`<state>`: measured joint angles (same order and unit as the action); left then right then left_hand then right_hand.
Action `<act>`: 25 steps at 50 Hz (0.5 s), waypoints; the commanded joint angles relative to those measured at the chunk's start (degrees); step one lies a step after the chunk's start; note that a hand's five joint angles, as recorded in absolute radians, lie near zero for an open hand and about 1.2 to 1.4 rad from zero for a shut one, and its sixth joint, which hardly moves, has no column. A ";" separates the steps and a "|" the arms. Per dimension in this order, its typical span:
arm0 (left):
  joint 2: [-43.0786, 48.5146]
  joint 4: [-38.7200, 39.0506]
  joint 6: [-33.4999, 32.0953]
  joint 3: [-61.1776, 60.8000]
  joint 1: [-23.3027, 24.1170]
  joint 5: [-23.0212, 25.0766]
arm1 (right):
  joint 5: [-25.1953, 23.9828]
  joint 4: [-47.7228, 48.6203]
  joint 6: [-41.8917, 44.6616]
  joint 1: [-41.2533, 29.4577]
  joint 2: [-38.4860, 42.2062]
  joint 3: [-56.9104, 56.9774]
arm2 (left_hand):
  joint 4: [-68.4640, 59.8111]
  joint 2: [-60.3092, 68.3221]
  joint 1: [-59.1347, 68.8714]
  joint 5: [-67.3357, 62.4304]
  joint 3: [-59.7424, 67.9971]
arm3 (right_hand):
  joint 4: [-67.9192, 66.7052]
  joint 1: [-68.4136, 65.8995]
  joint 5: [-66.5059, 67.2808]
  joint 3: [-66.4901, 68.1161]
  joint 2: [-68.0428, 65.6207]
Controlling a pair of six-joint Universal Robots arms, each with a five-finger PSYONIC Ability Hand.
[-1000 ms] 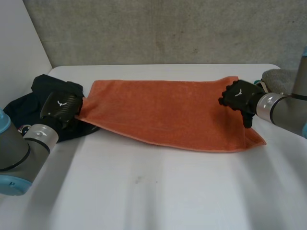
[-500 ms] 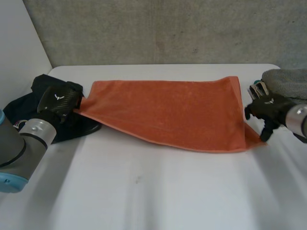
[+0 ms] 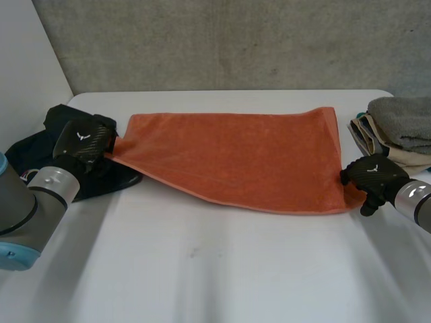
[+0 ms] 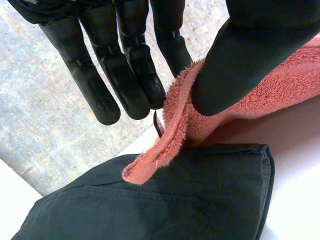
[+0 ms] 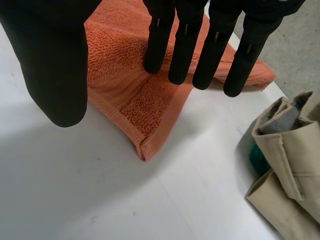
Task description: Fold the laundry.
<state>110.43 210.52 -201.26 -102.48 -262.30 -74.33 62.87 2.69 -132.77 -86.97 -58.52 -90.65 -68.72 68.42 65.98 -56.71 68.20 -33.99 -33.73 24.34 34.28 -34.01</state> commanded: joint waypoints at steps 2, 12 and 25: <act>-0.04 -0.02 0.08 0.00 -0.05 0.06 | 0.24 1.00 0.06 -0.65 3.85 3.02 | -11.28 11.58 14.02 -13.29 11.80 | -8.98 -9.23 8.62 8.69 -8.95; -0.30 -0.20 -0.01 0.00 0.12 0.06 | 0.85 2.14 -0.38 -1.36 5.96 5.83 | -11.28 11.58 14.02 -13.29 11.80 | -13.19 -13.44 12.83 12.90 -13.16; -0.30 -0.28 -0.01 0.00 0.04 0.06 | 2.70 2.49 -0.03 -1.53 9.30 9.26 | -11.28 11.58 14.02 -13.29 11.80 | -22.41 -22.66 22.05 22.12 -22.38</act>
<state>110.12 210.29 -201.25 -102.48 -262.18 -74.27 64.95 5.06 -132.85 -88.59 -50.55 -82.91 -68.72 68.42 65.98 -56.71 68.19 -42.92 -43.08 31.06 43.20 -43.15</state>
